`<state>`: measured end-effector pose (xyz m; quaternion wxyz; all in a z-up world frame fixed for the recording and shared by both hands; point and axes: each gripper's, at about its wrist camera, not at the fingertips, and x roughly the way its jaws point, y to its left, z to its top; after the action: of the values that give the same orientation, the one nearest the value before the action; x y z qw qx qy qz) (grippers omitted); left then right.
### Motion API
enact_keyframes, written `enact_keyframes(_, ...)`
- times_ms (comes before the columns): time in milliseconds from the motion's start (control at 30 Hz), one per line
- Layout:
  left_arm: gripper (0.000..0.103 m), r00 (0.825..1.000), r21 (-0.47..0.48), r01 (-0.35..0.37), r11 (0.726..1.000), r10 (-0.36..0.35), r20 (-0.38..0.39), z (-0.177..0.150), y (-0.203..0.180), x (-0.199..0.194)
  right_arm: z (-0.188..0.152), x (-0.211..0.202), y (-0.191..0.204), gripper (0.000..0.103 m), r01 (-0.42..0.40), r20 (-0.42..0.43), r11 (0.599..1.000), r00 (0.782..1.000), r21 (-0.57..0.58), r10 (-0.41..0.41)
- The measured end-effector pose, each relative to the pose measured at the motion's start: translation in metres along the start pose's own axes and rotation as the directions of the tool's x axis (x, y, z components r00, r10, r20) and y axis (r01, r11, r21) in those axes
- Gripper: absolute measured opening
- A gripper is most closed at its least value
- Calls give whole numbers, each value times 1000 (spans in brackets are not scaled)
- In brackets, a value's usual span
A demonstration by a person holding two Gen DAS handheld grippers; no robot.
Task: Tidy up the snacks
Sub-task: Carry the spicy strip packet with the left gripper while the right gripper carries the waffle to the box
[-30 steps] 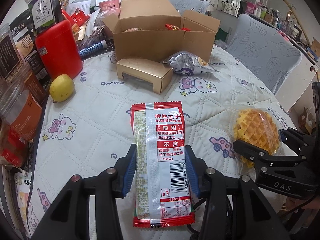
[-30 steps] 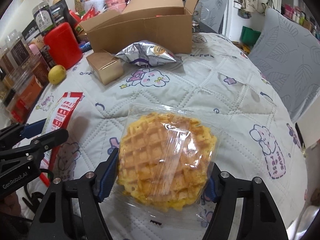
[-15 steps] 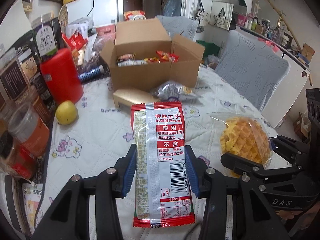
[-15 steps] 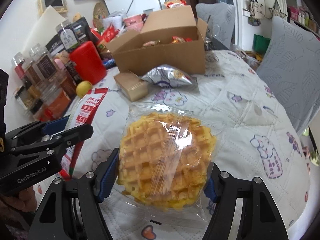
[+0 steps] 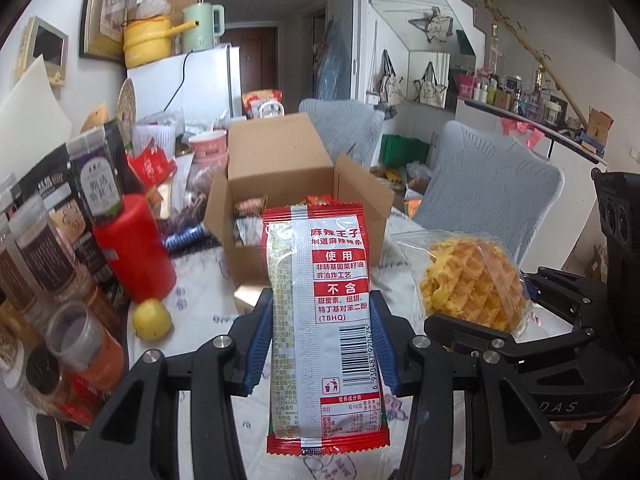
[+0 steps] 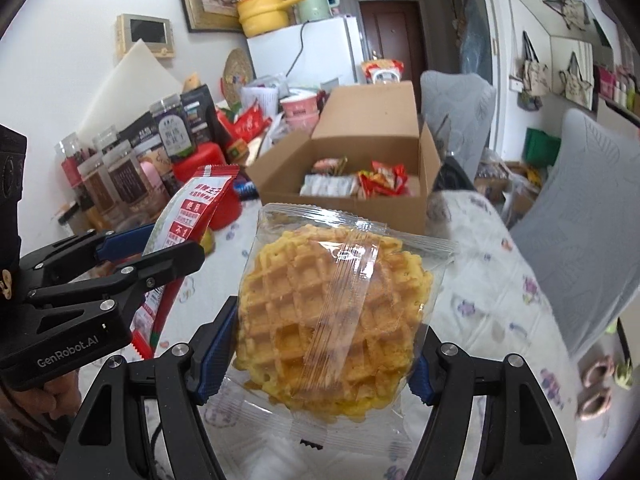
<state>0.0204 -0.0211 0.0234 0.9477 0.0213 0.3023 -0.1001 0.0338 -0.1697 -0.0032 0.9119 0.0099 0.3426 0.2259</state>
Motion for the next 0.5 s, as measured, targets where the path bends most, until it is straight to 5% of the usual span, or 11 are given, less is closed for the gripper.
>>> enact_keyframes(500,45,989,44,-33,998,27,144,73,3,17,77,10,-19,72,12,115,999,993,-51,-6)
